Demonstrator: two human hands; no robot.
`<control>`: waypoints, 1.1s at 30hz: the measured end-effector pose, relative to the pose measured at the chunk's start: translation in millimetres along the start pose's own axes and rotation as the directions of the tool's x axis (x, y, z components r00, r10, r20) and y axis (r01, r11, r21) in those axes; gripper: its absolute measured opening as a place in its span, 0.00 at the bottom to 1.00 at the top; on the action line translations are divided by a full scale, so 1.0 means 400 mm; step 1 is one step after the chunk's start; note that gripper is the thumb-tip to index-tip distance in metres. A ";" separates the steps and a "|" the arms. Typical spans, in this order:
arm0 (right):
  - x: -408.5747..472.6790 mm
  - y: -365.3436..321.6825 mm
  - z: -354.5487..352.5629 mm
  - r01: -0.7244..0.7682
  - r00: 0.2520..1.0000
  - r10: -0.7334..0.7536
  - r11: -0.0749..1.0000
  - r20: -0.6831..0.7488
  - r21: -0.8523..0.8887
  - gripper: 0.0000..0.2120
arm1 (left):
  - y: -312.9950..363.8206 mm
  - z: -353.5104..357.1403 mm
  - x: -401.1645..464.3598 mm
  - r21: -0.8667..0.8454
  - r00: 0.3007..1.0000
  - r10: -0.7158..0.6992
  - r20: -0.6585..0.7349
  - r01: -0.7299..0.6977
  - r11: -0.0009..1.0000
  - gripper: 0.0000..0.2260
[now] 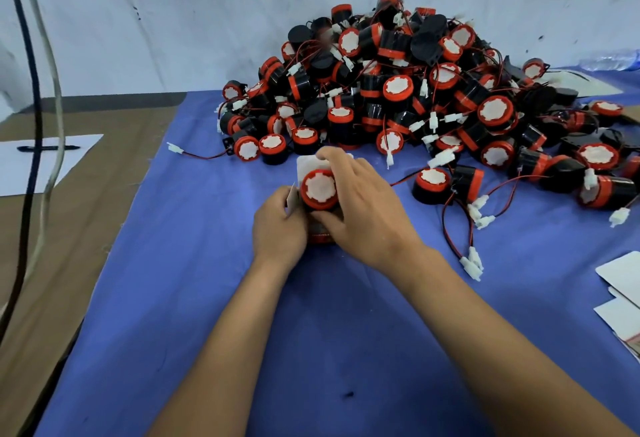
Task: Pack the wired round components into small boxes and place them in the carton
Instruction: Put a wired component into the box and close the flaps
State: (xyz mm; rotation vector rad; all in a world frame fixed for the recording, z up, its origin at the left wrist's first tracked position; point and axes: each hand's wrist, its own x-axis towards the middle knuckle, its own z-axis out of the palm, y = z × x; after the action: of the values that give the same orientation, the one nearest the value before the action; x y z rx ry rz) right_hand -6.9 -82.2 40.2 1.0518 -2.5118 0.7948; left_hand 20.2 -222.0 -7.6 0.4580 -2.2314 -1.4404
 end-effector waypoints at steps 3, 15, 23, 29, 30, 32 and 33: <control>0.000 -0.007 -0.010 -0.066 0.996 0.072 0.994 0.058 -0.091 0.21 | -0.003 -0.003 -0.005 -0.075 1.000 -0.004 0.027 0.006 0.997 0.18; 0.016 -0.058 -0.014 -0.033 0.942 0.098 0.979 0.321 -0.202 0.07 | -0.009 0.009 -0.004 -0.160 1.000 0.018 0.024 -0.014 0.987 0.04; -0.001 0.060 -0.011 -0.476 0.821 0.548 0.812 -0.159 0.338 0.17 | -0.020 0.016 0.000 -0.071 0.997 0.065 -0.042 -0.068 0.995 0.06; 0.010 0.042 -0.008 -0.230 0.935 0.235 0.972 -0.264 0.052 0.02 | -0.013 0.022 -0.003 -0.057 0.996 0.079 -0.038 -0.081 0.995 0.09; 0.009 0.028 -0.006 -0.204 0.954 0.189 0.978 -0.232 -0.044 0.02 | -0.013 0.024 -0.004 -0.047 0.997 0.071 -0.036 -0.073 0.996 0.09; 0.007 -0.013 -0.007 -0.192 0.978 0.165 0.948 -0.125 -0.254 0.05 | -0.006 0.026 -0.009 -0.050 0.999 0.045 -0.026 -0.046 0.998 0.07; 0.007 -0.034 -0.012 -0.176 0.984 0.161 0.925 -0.073 -0.336 0.07 | -0.001 0.028 -0.012 -0.092 0.999 0.031 -0.019 -0.033 0.995 0.04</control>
State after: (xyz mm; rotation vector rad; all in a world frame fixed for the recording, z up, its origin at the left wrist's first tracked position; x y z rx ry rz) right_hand 1.2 -88.9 50.4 0.7012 -2.6019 0.3932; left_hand 18.3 -211.1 -12.8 0.4011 -2.1387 -1.5095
